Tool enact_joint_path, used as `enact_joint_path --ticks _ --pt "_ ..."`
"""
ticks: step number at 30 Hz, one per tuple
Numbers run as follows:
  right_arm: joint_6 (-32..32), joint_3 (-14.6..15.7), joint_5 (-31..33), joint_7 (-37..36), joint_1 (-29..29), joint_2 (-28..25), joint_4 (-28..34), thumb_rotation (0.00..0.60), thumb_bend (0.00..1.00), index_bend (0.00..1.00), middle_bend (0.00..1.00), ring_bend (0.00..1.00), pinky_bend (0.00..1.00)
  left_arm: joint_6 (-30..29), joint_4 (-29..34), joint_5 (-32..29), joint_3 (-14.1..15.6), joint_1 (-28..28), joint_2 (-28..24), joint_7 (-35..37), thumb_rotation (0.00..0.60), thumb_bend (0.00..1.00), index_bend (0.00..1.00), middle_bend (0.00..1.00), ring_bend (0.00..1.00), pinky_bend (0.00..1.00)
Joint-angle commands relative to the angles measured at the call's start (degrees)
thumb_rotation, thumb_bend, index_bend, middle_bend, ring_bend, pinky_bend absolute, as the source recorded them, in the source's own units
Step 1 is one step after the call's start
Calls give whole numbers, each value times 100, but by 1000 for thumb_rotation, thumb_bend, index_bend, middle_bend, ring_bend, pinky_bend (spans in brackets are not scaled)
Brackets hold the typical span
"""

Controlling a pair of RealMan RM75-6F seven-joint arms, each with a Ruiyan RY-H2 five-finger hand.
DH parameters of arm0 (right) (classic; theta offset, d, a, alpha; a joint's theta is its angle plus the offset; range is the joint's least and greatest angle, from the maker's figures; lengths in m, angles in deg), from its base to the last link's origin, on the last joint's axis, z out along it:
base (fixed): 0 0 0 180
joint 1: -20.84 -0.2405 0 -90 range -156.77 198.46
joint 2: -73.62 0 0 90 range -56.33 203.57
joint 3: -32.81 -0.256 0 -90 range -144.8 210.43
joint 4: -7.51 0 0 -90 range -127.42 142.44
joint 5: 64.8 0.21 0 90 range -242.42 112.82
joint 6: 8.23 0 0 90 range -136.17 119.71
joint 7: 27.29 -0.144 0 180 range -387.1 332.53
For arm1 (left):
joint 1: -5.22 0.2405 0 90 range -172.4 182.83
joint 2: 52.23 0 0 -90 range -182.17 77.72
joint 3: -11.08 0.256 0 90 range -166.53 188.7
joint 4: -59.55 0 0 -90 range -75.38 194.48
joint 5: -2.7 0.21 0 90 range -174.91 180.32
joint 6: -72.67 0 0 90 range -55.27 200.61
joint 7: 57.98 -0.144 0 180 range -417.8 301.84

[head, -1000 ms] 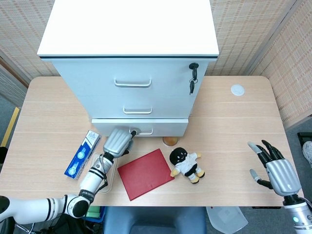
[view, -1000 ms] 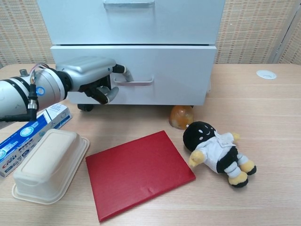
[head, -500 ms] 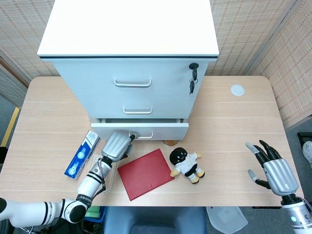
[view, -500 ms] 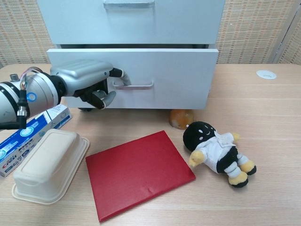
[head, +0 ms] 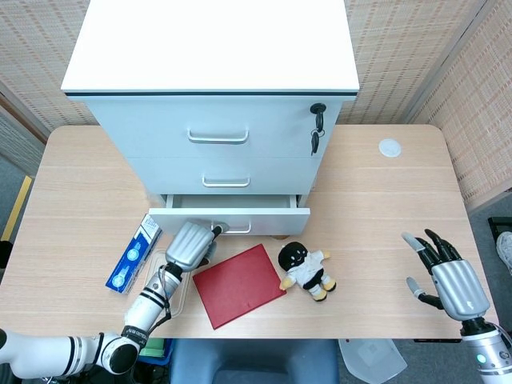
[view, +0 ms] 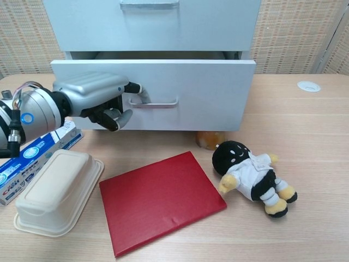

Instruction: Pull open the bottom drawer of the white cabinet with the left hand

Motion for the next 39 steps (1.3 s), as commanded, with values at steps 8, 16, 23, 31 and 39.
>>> enact_joint_path --ticks 8,16,23,31,39 --pt "1 1 6 6 1 0 5 600 307 111 194 118 158 -130 190 34 59 80 -52 -91 600 608 272 969 1000 1000" --pt "18 1 11 37 -8 -1 25 600 307 111 194 118 158 -199 333 46 131 141 -81 -191 600 608 273 969 1000 1000" --pt "31 1 21 63 -11 -4 44 600 307 111 194 118 158 -265 473 99 210 215 -115 -238 600 608 276 969 1000 1000" --pt "51 8 25 84 -15 -4 51 600 307 111 194 118 158 -317 625 164 280 282 -154 -293 600 608 277 969 1000 1000" --pt "65 11 30 86 -20 -10 56 600 308 111 194 118 158 -424 847 301 404 380 -197 -403 600 608 280 969 1000 1000"
